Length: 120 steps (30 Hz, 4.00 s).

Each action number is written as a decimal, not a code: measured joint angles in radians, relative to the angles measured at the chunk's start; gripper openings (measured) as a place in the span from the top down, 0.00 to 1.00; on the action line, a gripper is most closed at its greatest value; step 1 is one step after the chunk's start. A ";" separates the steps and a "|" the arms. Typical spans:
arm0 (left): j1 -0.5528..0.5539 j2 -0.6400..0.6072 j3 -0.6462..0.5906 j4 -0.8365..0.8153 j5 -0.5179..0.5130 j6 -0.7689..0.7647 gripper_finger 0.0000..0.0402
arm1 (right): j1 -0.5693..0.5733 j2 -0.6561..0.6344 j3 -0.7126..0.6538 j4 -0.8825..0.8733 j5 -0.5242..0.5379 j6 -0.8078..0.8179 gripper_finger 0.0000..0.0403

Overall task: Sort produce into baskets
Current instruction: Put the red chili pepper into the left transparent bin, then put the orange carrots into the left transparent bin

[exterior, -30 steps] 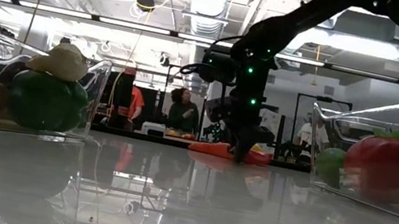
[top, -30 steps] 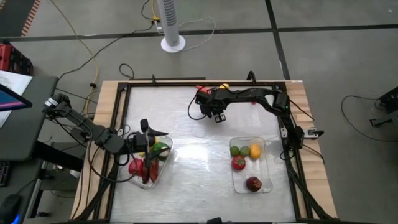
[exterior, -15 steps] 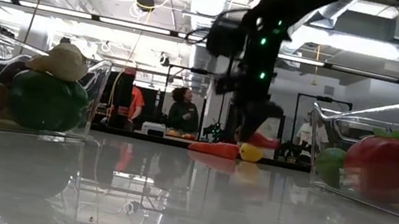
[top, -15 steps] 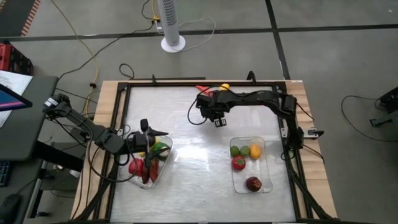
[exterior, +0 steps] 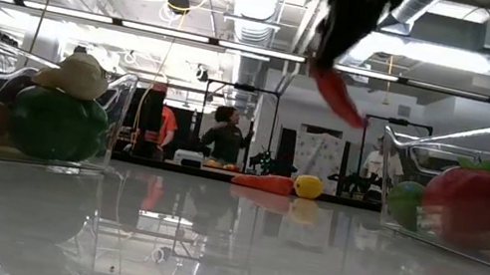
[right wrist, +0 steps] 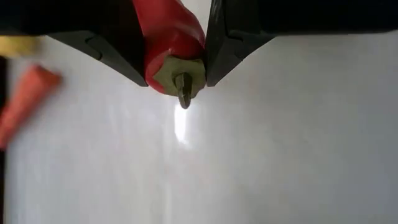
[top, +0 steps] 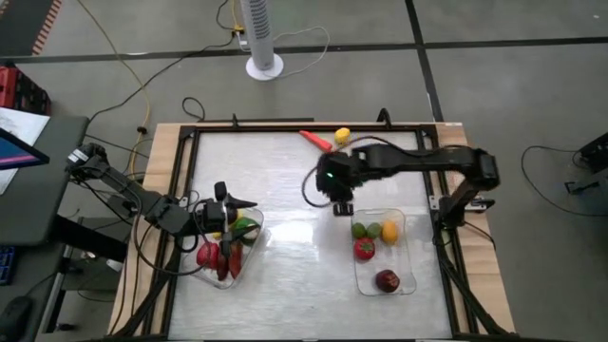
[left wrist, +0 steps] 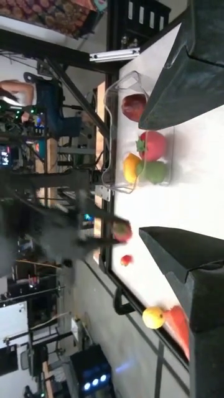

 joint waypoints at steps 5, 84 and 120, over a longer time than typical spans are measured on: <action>0.000 0.019 0.000 0.003 0.012 -0.026 0.37 | 0.137 -0.146 -0.111 0.127 -0.019 0.131 0.58; -0.007 0.258 0.344 -1.075 0.223 -0.965 0.50 | 0.404 -0.662 -0.743 0.712 0.329 0.465 0.23; 0.769 0.583 0.401 -0.538 0.587 -0.100 0.38 | 0.266 -0.878 -0.908 0.874 0.397 0.298 0.23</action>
